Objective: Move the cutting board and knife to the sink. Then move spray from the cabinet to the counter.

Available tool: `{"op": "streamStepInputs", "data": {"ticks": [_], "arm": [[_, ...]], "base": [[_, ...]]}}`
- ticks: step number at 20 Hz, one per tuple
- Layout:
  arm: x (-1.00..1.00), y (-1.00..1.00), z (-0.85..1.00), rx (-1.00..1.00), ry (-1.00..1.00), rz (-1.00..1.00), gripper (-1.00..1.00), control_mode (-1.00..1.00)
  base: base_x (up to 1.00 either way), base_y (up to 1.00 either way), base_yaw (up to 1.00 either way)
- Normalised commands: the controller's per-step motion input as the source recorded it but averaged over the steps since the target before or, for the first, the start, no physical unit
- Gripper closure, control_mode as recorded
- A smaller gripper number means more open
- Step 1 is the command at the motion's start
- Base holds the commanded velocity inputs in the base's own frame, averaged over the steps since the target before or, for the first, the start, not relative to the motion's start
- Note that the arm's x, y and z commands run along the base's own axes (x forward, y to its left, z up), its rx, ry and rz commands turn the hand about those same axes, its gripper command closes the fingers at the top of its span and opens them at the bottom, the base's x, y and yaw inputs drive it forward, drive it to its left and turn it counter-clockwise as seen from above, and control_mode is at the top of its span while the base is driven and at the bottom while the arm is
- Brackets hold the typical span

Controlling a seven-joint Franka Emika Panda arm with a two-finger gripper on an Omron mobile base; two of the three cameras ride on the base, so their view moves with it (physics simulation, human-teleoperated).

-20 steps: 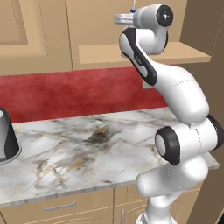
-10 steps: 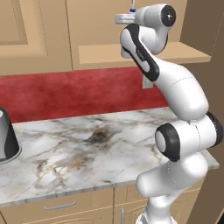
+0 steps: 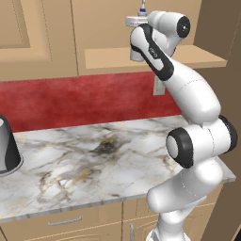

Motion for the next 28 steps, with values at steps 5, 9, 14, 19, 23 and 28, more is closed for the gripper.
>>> {"op": "streamStepInputs", "data": {"ticks": [5, 9, 14, 19, 23, 28], "arm": [[0.02, -0.10, 0.03, 0.10, 0.02, 0.00, 1.00, -1.00], [-0.24, -0.05, 0.14, 0.13, 0.04, 0.01, 1.00, -1.00], [-0.41, 0.00, 0.18, 0.09, 0.04, 0.01, 1.00, -1.00], [-0.56, 0.00, 0.09, 0.02, 0.01, 0.00, 1.00, -1.00], [-0.88, 0.00, 0.02, 0.01, 0.00, 0.00, 1.00, -1.00], [-1.00, 0.00, -0.09, 0.00, 0.00, 0.00, 1.00, -1.00]], "base": [[0.00, 0.00, 0.00], [0.00, 0.00, 0.00], [0.00, 0.00, 0.00], [0.00, 0.00, 0.00], [0.00, 0.00, 0.00], [0.00, 0.00, 0.00]]}}
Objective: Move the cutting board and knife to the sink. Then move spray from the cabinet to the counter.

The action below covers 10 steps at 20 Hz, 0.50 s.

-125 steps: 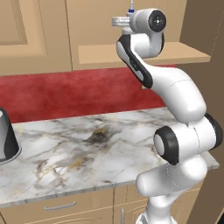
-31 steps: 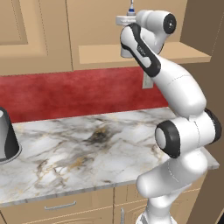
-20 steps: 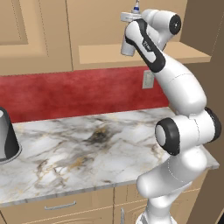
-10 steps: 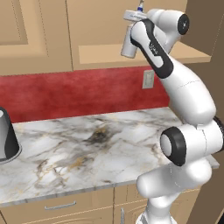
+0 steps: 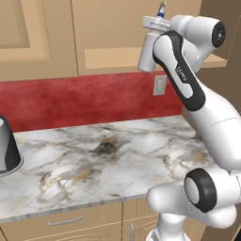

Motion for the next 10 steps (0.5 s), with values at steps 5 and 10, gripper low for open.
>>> {"op": "streamStepInputs", "data": {"ticks": [5, 10], "arm": [[-1.00, 0.01, -0.54, -0.01, 0.01, 0.02, 1.00, -1.00], [-0.90, 0.24, -0.97, -0.10, 0.05, 0.10, 1.00, -1.00]], "base": [[0.00, 0.00, 0.00], [0.00, 0.00, 0.00]]}}
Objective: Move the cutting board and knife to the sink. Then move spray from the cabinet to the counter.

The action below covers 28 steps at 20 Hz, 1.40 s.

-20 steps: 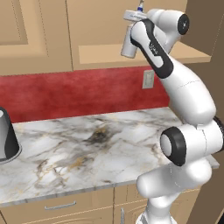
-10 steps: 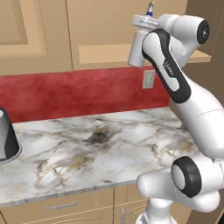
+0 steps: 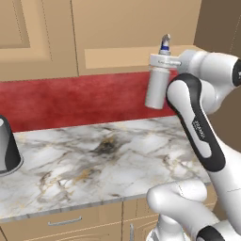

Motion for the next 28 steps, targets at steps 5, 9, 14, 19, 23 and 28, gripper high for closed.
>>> {"op": "streamStepInputs", "data": {"ticks": [5, 9, 14, 19, 23, 28], "arm": [[-0.62, 0.29, -1.00, -0.11, 0.10, 0.10, 1.00, -1.00], [-0.09, 0.22, -0.52, -0.13, -0.02, 0.15, 1.00, -1.00], [0.14, 0.16, -0.13, -0.07, -0.19, 0.01, 1.00, -1.00], [0.44, 0.59, -0.38, -0.07, -0.09, 0.06, 1.00, -1.00], [0.43, 0.51, -0.37, -0.01, 0.06, 0.14, 1.00, -1.00], [0.56, 0.24, -0.22, 0.00, 0.12, 0.19, 1.00, -1.00]], "base": [[0.00, 0.00, 0.00], [0.00, 0.00, 0.00], [0.00, 0.00, 0.00], [0.00, 0.00, 0.00], [0.00, 0.00, 0.00], [0.00, 0.00, 0.00]]}}
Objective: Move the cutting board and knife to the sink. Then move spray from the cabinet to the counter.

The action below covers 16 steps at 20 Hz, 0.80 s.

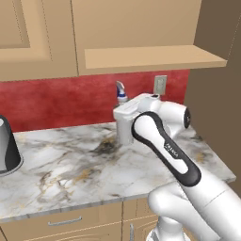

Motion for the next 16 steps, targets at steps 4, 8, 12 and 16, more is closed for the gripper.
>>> {"op": "streamStepInputs", "data": {"ticks": [4, 8, 12, 16], "arm": [[0.45, 0.18, -0.27, 0.00, 0.04, 0.21, 1.00, -1.00], [0.08, 0.18, -0.43, 0.00, 0.01, 0.36, 1.00, -1.00], [0.00, 0.17, -0.42, 0.00, 0.00, 0.39, 1.00, -1.00], [0.05, 0.10, -0.27, 0.00, 0.00, 0.35, 1.00, -1.00]], "base": [[0.00, 0.00, 0.00], [0.00, 0.00, 0.00], [0.00, 0.00, 0.00], [0.00, 0.00, 0.00]]}}
